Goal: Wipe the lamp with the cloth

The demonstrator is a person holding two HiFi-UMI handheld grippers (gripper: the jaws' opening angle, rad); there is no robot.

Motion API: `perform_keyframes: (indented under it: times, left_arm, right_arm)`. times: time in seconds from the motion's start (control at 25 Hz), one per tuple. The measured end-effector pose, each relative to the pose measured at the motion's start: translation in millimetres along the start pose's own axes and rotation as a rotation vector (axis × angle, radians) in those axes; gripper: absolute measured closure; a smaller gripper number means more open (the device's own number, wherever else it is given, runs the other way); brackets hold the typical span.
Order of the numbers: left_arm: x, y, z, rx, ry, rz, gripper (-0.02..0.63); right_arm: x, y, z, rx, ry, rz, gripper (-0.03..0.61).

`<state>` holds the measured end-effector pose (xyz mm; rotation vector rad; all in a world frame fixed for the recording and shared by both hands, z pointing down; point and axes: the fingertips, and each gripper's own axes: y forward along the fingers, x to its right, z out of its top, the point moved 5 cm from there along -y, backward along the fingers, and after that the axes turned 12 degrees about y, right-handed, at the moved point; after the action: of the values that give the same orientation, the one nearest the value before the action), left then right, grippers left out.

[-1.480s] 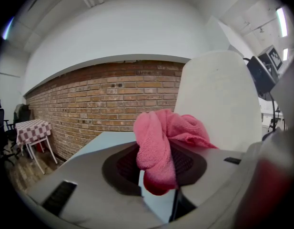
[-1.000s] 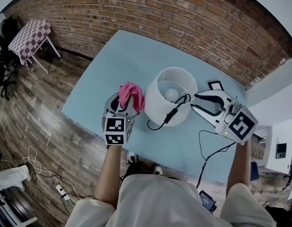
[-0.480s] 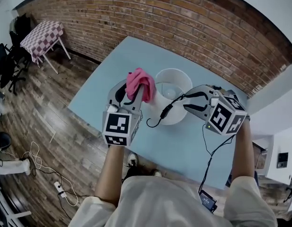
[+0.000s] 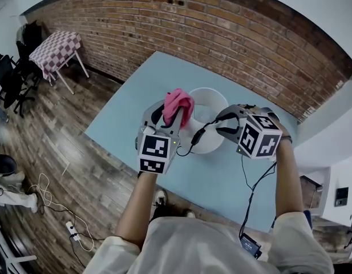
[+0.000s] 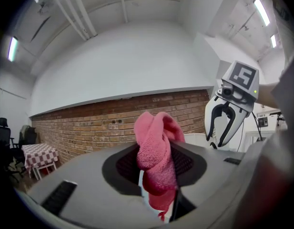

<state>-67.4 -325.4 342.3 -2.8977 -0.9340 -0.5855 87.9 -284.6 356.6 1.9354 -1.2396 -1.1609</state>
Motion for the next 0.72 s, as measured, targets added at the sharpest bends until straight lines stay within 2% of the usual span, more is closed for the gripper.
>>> perform_keyframes:
  times: [0.16,0.32,0.44,0.72]
  left_arm:
    - [13,0,-10,-0.012,-0.004,-0.007,0.453]
    - [18,-4,-23,-0.010,-0.041,-0.003,0.451]
    - [21,-5,-43,-0.032,-0.072,-0.013,0.446]
    - [25,1,-99,-0.126,-0.081,-0.048,0.446]
  right_arm:
    - [-1,-2,0,0.016,0.014,0.002,0.453]
    - [-1,-3,1,0.028,0.051,0.000,0.454]
    - [-2,-2,2,0.023,0.078,0.012,0.457]
    - [-7,0,10,0.017,0.099,0.048,0.472]
